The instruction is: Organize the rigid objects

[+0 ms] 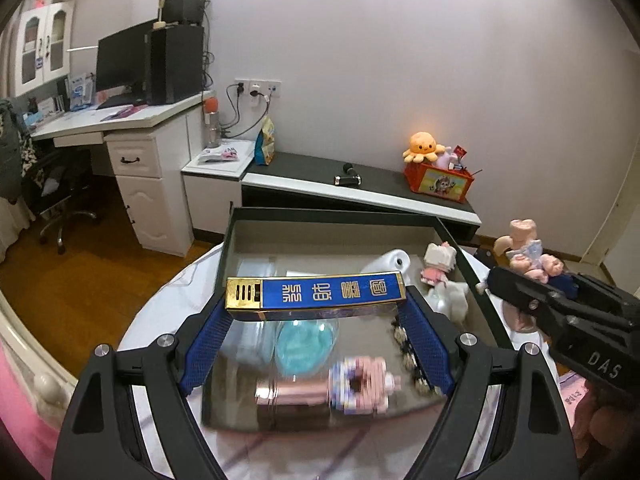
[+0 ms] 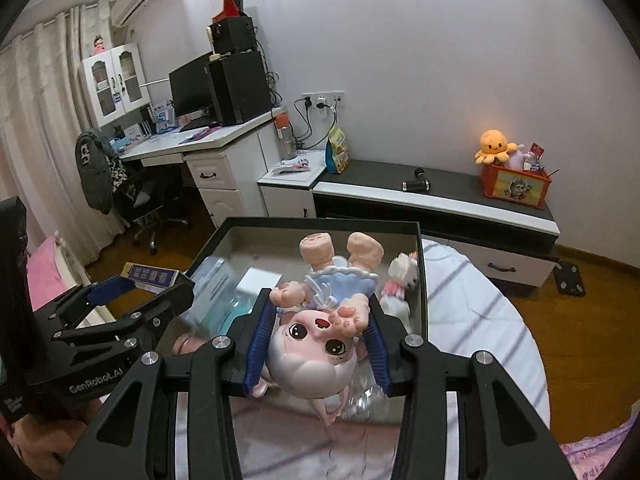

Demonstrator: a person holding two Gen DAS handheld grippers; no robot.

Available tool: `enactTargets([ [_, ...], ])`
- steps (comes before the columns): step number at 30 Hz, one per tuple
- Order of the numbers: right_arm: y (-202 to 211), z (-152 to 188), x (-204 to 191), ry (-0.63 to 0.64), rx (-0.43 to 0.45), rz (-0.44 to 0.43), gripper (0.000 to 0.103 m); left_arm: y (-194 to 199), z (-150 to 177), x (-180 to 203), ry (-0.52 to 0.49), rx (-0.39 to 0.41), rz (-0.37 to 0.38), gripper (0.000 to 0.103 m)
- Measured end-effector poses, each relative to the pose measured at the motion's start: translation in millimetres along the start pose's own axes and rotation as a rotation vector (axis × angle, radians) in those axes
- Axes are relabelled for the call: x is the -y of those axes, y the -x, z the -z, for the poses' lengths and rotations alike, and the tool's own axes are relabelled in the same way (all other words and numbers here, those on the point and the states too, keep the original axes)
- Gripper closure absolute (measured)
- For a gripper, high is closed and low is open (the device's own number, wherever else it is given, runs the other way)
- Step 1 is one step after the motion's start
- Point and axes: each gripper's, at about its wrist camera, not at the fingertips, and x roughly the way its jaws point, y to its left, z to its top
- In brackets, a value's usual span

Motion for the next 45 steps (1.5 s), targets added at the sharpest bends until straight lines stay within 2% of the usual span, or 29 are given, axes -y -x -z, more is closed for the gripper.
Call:
enactTargets([
  [10, -62.5, 6.2, 19.6, -0.050, -0.098, -0.037, 0.059, -67.6, 1.4, 4.0, -0.013, -0.107, 0.008, 0.018],
  [14, -75.5, 10.6, 25.5, -0.067, -0.132, -0.047, 0.058, -70.5, 3.1, 7.9, -0.049, -0.101, -0.037, 0.017],
  [16, -77.8, 11.7, 28.8, -0.077, -0.143, -0.066, 0.051, -66.7, 1.7, 4.8, -0.035, -0.094, -0.045, 0.014],
  [17, -76.3, 12.2, 29.9, -0.082, -0.140, -0.071, 0.037, -62.3, 1.2, 1.8, -0.020, -0.086, -0.050, 0.012],
  [18, -72.5, 12.4, 31.9, -0.093, -0.132, -0.075, 0.016, -56.3, 1.0, -1.4, -0.005, -0.073, -0.042, 0.005],
  [21, -57.9, 12.5, 33.8, -0.128, -0.094, -0.093, 0.000, -32.9, 3.6, -5.3, 0.007, -0.019, -0.050, 0.001],
  [29, -7.3, 17.7, 21.4, -0.165, -0.008, -0.037, 0.000, 36.5, 13.6, -2.5, -0.024, 0.100, -0.110, 0.000],
  [37, 68.6, 32.7, -7.8, -0.131, 0.088, 0.013, 0.000, 102.4, 42.2, -0.4, -0.043, 0.141, -0.150, 0.000],
  [45, 147.7, 69.2, -33.5, -0.075, 0.158, 0.075, 0.000, 167.2, 65.7, 2.8, -0.020, 0.189, -0.171, 0.000],
])
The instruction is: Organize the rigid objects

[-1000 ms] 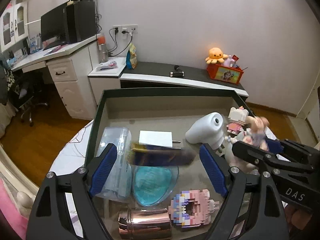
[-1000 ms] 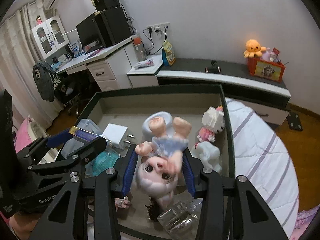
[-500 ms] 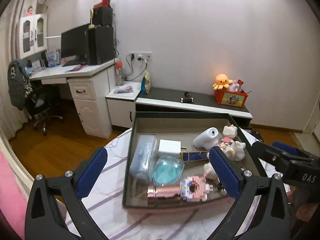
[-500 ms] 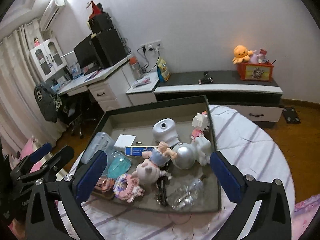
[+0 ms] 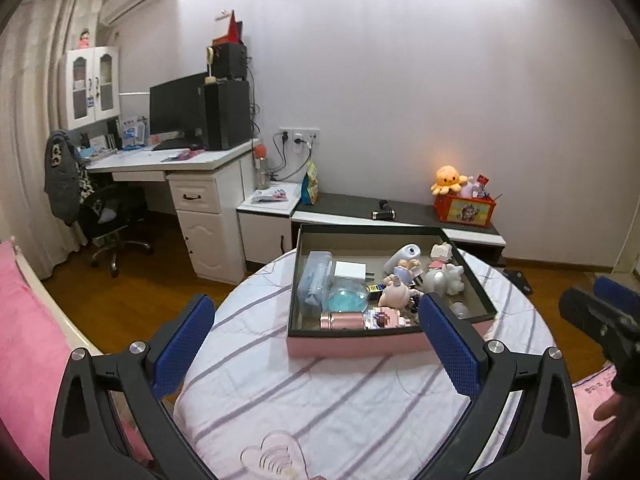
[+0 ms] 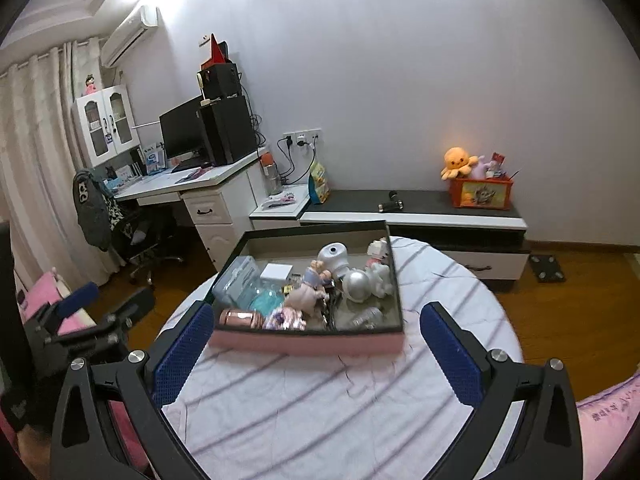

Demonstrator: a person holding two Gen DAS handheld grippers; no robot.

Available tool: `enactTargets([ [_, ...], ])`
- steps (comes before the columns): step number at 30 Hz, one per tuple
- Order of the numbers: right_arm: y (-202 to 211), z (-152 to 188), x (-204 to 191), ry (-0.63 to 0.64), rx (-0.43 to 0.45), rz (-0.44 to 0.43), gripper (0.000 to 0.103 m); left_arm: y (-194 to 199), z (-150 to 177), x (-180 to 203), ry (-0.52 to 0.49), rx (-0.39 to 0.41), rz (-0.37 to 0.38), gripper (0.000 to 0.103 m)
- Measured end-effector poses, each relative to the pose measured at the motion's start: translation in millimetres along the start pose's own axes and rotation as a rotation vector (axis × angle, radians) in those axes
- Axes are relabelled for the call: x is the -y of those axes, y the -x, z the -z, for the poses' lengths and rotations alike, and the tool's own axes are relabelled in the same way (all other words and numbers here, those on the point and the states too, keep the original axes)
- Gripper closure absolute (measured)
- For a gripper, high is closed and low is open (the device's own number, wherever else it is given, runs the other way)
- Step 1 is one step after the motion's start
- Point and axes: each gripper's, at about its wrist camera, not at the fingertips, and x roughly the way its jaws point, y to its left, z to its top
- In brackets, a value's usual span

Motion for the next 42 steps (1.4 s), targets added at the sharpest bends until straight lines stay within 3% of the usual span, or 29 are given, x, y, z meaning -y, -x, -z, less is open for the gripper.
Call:
enactTargets([
  [8, 55.8, 24.3, -3.8, 0.013, 0.028, 0.059, 0.000, 55.6, 12.7, 6.9, -0.021, 0.024, -0.021, 0.000],
  [22, 98.1, 43.3, -21.9, 0.044, 0.081, 0.123, 0.000, 113.2, 35.2, 17.9, -0.065, 0.070, -0.009, 0.000],
  [42, 114.6, 44.0, -25.5, 0.046, 0.105, 0.138, 0.000, 129.2, 33.5, 17.0, -0.049, 0.091, 0.002, 0.000],
])
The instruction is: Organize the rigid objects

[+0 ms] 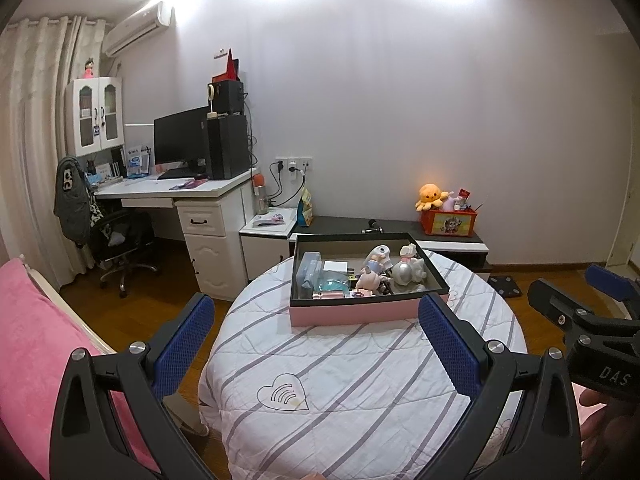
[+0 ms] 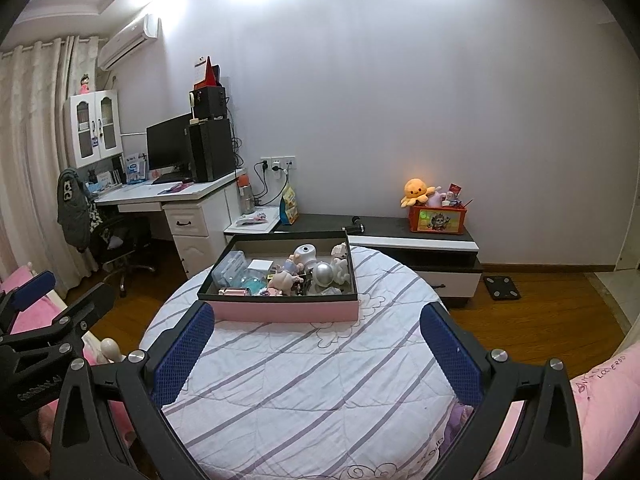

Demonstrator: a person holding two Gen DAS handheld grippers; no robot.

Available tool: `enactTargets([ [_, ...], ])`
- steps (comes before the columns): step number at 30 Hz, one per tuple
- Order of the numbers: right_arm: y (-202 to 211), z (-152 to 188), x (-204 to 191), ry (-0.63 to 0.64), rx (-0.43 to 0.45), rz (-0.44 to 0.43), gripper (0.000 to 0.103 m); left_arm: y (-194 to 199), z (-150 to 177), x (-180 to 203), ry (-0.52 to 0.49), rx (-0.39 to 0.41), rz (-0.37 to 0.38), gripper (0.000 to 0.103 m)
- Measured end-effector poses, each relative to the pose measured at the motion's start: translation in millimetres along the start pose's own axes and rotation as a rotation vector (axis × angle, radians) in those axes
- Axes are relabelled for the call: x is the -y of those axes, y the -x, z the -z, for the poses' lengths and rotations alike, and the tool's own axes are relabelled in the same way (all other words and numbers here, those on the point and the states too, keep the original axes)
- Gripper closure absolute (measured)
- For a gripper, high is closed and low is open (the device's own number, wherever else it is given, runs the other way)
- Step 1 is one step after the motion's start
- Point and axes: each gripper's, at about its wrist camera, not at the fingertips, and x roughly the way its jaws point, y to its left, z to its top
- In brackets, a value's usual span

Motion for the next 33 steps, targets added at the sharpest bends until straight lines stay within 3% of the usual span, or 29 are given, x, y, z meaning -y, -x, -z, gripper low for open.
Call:
enactTargets([
  [33, -2.8, -2.6, -3.3, 0.012, -0.012, -0.006, 0.000, -4.5, -3.5, -1.3, 0.032, -0.015, 0.027, 0.000],
])
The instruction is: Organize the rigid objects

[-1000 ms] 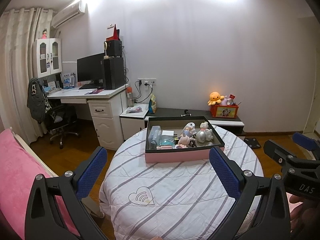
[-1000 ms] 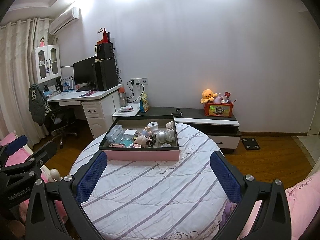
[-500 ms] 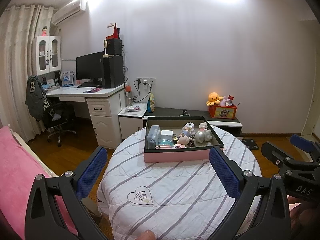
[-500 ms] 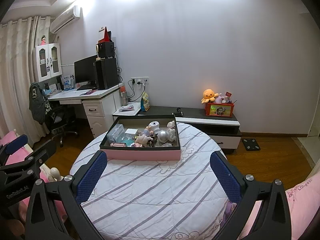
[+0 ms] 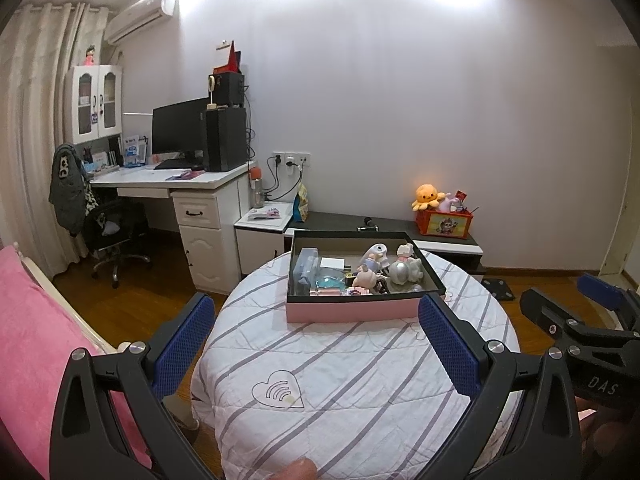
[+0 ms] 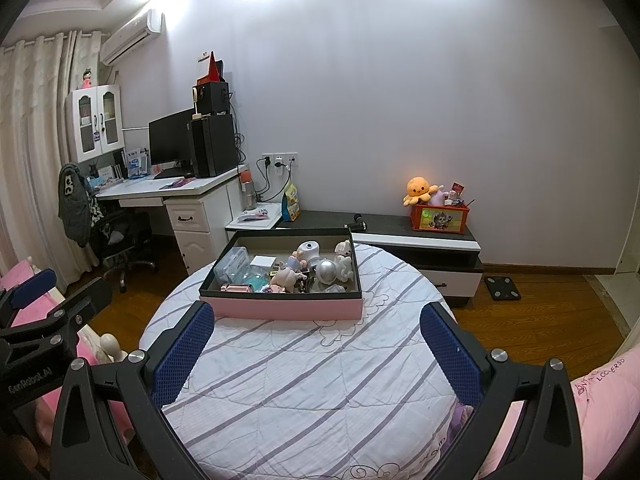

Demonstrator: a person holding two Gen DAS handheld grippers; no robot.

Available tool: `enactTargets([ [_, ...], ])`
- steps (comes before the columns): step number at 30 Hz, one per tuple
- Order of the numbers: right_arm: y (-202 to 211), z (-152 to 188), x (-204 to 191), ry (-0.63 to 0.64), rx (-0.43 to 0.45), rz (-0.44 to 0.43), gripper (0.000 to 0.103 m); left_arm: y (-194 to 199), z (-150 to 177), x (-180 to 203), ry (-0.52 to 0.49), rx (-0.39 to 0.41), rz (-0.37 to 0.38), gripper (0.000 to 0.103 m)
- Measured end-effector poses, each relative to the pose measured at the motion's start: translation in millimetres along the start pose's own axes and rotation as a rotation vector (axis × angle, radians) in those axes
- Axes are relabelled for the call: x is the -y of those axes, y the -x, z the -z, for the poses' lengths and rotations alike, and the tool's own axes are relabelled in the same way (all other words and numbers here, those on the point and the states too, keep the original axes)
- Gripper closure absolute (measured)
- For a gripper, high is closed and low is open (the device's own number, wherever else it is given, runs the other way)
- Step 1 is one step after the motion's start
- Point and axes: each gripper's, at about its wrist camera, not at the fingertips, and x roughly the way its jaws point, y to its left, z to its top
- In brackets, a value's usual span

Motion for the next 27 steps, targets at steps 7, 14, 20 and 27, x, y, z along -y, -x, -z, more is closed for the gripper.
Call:
enactTargets([
  [7, 0.1, -0.1, -0.7, 0.001, -0.001, 0.003, 0.000, -3.4, -0.6, -3.2, 0.026, -0.006, 0.026, 0.000],
  [14, -4.2, 2.6, 1.8, 0.001, -0.006, 0.006, 0.000, -13.0, 0.3, -5.8, 0.036, -0.023, 0.030, 0.000],
  [20, -8.0, 5.1, 4.6, 0.002, -0.013, 0.008, 0.000, -14.4, 1.7, -3.7, 0.024, -0.010, 0.016, 0.000],
  [27, -10.3, 5.1, 4.1, 0.003, -0.017, 0.009, 0.000, -11.7, 4.8, -2.7, 0.001, 0.011, 0.008, 0.000],
])
